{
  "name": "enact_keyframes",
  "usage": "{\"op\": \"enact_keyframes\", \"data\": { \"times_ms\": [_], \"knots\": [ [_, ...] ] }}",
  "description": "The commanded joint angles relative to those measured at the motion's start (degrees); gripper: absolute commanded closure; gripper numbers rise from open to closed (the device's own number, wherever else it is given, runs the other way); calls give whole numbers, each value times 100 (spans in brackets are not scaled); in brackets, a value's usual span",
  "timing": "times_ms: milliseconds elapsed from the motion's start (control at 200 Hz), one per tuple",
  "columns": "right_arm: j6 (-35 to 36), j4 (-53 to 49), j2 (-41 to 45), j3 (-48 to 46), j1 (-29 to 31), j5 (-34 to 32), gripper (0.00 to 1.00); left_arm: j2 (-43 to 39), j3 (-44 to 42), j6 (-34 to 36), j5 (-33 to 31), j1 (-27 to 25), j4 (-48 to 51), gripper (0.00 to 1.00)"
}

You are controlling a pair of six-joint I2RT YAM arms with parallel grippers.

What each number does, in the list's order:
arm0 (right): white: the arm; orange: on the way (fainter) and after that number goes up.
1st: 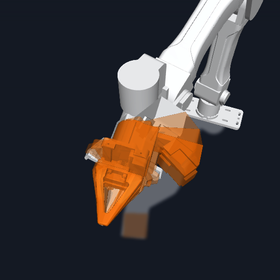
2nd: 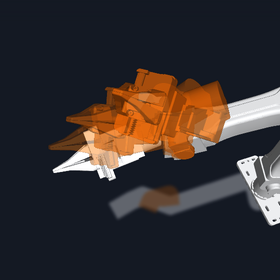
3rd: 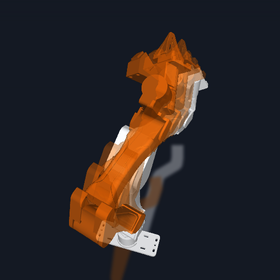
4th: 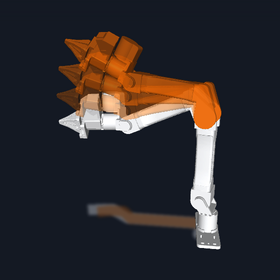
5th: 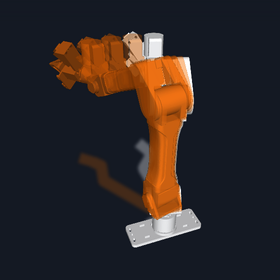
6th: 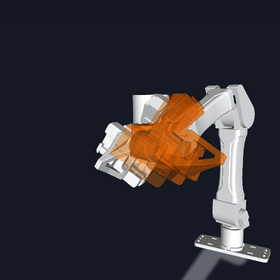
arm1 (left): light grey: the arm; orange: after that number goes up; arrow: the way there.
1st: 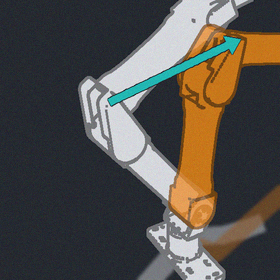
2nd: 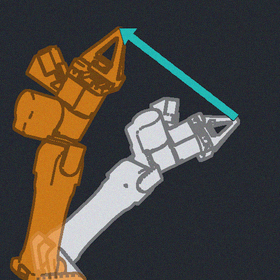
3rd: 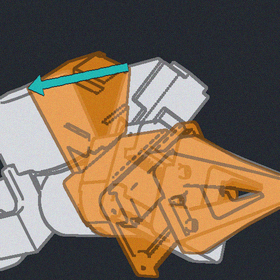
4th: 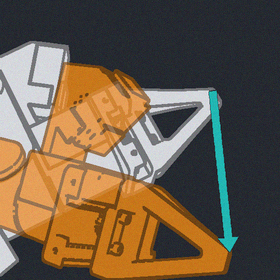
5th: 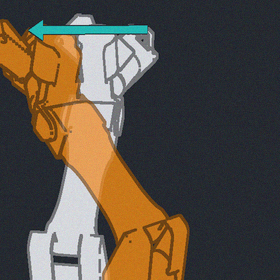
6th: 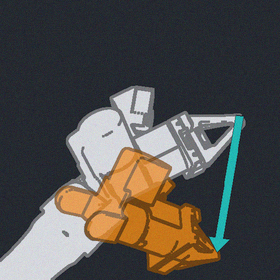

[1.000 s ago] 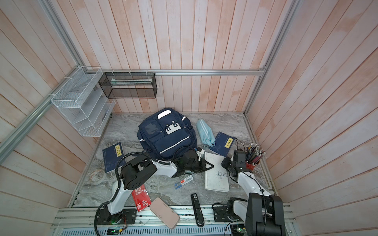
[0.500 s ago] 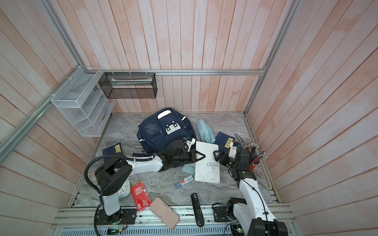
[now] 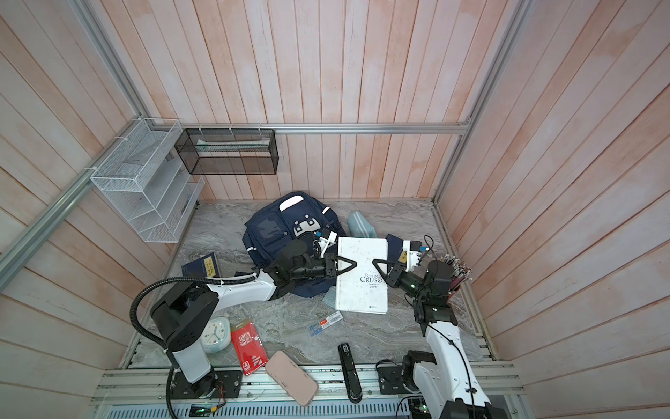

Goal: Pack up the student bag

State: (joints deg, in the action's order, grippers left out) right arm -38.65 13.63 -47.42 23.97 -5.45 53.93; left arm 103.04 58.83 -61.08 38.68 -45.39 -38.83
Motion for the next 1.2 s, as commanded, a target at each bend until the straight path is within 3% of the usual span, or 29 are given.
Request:
{"op": "enact_keyframes", "data": {
  "times_ms": [0,85,220,385,470,535,655,765,875,1065,1190],
  "knots": [
    [552,-106,37,-153,237,350,100,-25,177,143,-102,-180,-581,87],
    [479,8,91,-163,236,333,100,6,149,225,-123,-61,-386,77],
    [368,10,209,-127,231,63,100,-23,105,442,-337,119,216,48],
    [147,-182,446,-31,209,-750,100,-575,-91,1182,-933,585,1330,35],
    [-24,-140,503,-33,194,-948,100,-800,38,1752,-1265,783,2255,34],
    [42,-436,568,66,176,-1255,100,-925,250,2444,-2034,813,3302,34],
    [232,-957,776,263,81,-1770,100,-756,744,4014,-3108,784,4661,56],
    [313,-1098,814,356,54,-1820,100,-478,949,4843,-3538,632,5115,57],
    [323,-1061,735,307,48,-1772,100,-27,1367,5320,-4090,367,5519,49],
    [262,-961,768,207,38,-1715,100,817,2030,5552,-5417,119,5986,43],
    [288,-1002,800,212,39,-1691,100,1147,2216,5632,-5409,68,5931,42]
  ]
}}
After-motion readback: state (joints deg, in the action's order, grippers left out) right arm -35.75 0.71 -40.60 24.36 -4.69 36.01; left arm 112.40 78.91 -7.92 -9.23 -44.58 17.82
